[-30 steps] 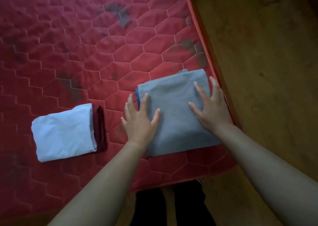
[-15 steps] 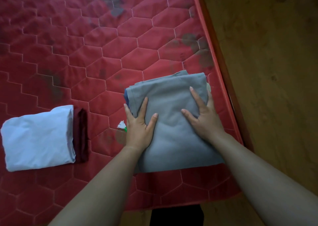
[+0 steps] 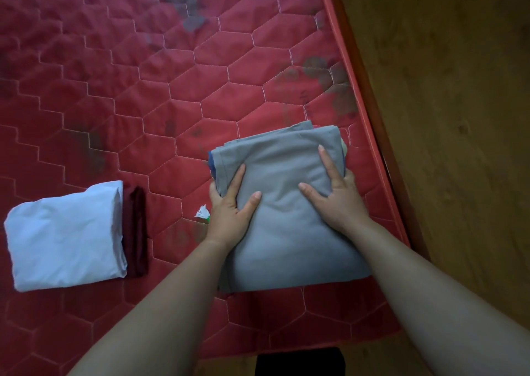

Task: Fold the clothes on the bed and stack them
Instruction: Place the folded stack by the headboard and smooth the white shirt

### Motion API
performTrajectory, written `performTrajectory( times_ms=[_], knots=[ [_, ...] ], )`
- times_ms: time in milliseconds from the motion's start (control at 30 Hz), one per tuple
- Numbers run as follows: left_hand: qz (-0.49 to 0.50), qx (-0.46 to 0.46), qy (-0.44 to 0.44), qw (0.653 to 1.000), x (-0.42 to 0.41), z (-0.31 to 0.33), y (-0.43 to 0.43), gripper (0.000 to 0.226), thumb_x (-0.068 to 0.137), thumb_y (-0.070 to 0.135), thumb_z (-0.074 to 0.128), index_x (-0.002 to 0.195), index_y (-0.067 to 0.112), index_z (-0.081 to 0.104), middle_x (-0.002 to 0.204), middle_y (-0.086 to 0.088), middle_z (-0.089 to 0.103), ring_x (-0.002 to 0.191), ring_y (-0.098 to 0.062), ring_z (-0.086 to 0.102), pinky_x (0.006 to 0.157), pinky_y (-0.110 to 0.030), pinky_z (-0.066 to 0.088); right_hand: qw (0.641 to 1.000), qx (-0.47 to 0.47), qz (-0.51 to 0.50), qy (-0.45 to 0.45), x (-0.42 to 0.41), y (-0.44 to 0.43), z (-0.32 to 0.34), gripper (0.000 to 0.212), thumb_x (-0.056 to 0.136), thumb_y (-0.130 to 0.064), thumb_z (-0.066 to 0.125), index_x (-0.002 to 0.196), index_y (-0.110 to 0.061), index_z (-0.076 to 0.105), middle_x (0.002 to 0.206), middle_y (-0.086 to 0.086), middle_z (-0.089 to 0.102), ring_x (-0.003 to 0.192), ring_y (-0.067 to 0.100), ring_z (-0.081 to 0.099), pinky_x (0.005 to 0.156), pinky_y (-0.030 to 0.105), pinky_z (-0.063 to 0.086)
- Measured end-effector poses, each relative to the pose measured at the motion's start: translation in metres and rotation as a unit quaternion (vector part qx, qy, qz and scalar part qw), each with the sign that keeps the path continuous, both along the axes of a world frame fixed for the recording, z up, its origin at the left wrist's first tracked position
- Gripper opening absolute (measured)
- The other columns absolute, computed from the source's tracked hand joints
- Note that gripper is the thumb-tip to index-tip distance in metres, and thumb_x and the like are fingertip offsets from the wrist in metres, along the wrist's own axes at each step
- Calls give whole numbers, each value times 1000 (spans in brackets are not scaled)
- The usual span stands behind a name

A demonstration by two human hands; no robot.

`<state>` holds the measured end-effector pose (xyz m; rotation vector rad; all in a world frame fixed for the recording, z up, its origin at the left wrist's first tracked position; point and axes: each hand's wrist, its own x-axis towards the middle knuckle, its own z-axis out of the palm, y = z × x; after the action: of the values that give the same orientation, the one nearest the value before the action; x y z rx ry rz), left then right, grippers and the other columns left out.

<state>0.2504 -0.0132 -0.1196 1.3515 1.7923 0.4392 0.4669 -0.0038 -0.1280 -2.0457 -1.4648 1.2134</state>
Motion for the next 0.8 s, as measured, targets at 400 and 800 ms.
performTrajectory(
  times_ms=[400,800],
  knots=[
    [5,-38,-52,998,-11,-6,7,57,79,55,61,120,75,26,151,-2,9,138,-17,20,103,-26,20,998,-14,-21,60,-4,3,1,81,69,-64,64,123,-76,6,140,10,27,125,30,42,98,32,32],
    [35,-74,-99,992,-15,2,23,53,68,66,62,115,71,39,118,26,48,109,-2,51,90,-20,38,992,-14,-32,121,-5,12,4,80,71,-53,70,131,-65,18,136,10,43,118,23,51,104,38,40]
  ],
)
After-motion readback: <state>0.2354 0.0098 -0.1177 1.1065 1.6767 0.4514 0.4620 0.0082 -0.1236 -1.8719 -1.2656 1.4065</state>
